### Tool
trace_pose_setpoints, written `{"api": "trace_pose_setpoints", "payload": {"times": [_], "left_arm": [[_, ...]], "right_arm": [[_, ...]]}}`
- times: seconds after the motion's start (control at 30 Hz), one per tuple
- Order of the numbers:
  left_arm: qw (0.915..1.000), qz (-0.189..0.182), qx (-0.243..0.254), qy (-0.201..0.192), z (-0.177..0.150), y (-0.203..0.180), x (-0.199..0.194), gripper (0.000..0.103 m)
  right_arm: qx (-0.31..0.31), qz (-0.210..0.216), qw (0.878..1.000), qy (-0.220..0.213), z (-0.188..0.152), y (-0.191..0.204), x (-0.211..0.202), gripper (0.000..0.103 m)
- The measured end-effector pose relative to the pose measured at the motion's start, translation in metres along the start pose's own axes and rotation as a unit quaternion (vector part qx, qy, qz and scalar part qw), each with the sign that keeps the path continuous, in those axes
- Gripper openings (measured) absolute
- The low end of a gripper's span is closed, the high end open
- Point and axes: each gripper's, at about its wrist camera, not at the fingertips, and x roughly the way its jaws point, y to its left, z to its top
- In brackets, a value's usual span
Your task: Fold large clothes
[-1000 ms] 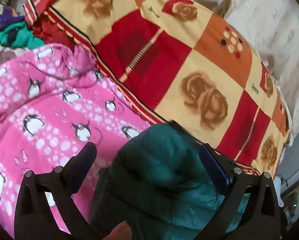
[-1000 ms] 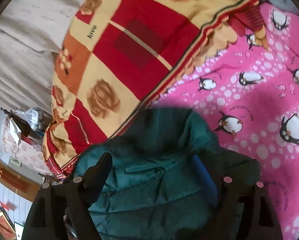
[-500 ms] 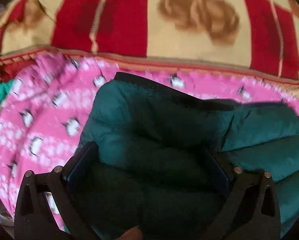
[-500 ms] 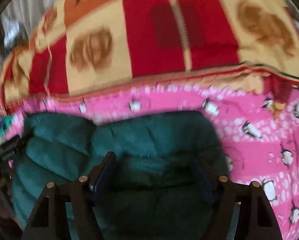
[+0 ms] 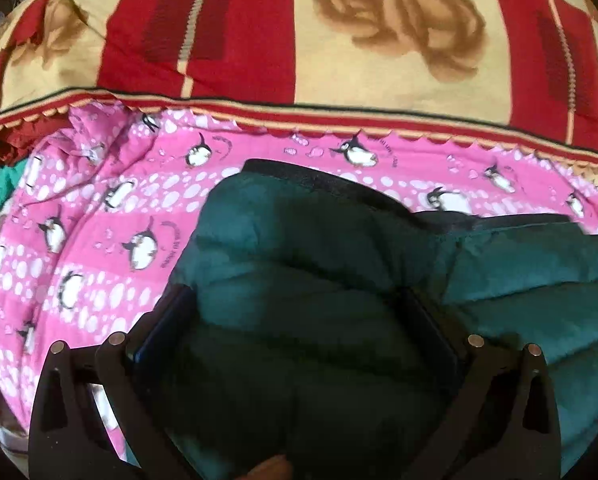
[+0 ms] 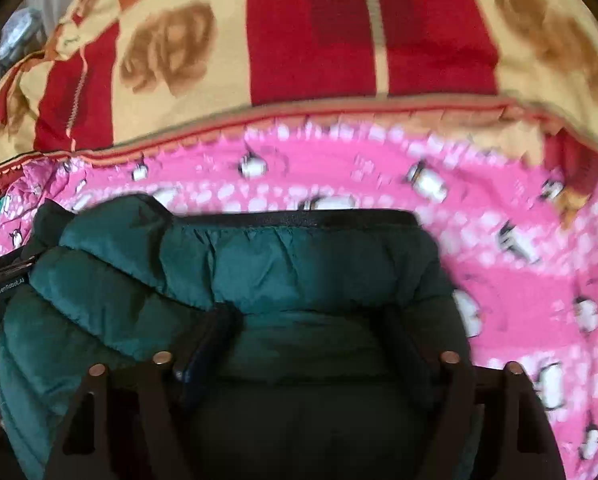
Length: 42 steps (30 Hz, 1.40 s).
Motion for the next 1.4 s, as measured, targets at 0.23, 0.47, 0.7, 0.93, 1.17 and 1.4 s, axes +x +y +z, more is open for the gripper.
{"api": "trace_pose_setpoints", "payload": {"times": [0.23, 0.47, 0.7, 0.93, 1.17, 1.4], "left_arm": [[0.9944, -0.09, 0.007, -0.055, -0.05, -0.024, -0.084, 0.103], [0.9969, -0.064, 0.035, -0.03, -0.072, -0.05, -0.066, 0.103], [0.9965, -0.067, 0.034, -0.037, -0.077, -0.048, -0.065, 0.103], [0.9964, -0.083, 0.007, -0.018, -0.077, -0.042, -0.067, 0.103], [0.9965, -0.07, 0.006, -0.046, -0.122, -0.032, -0.13, 0.103], [0.997, -0.06, 0.028, -0.041, -0.18, -0.036, -0.187, 0.103]], "right_arm": [[-0.012, 0.034, 0.993, -0.109, -0.033, 0.047, -0.091, 0.069], [-0.042, -0.019, 0.998, -0.032, -0.075, 0.064, -0.044, 0.075], [-0.044, -0.022, 0.999, -0.025, -0.077, 0.063, -0.039, 0.077], [-0.057, -0.027, 0.997, -0.038, -0.076, 0.068, -0.048, 0.077], [-0.013, -0.04, 0.996, -0.083, -0.108, 0.063, -0.112, 0.077], [0.012, -0.034, 0.997, -0.071, -0.156, 0.064, -0.173, 0.077]]}}
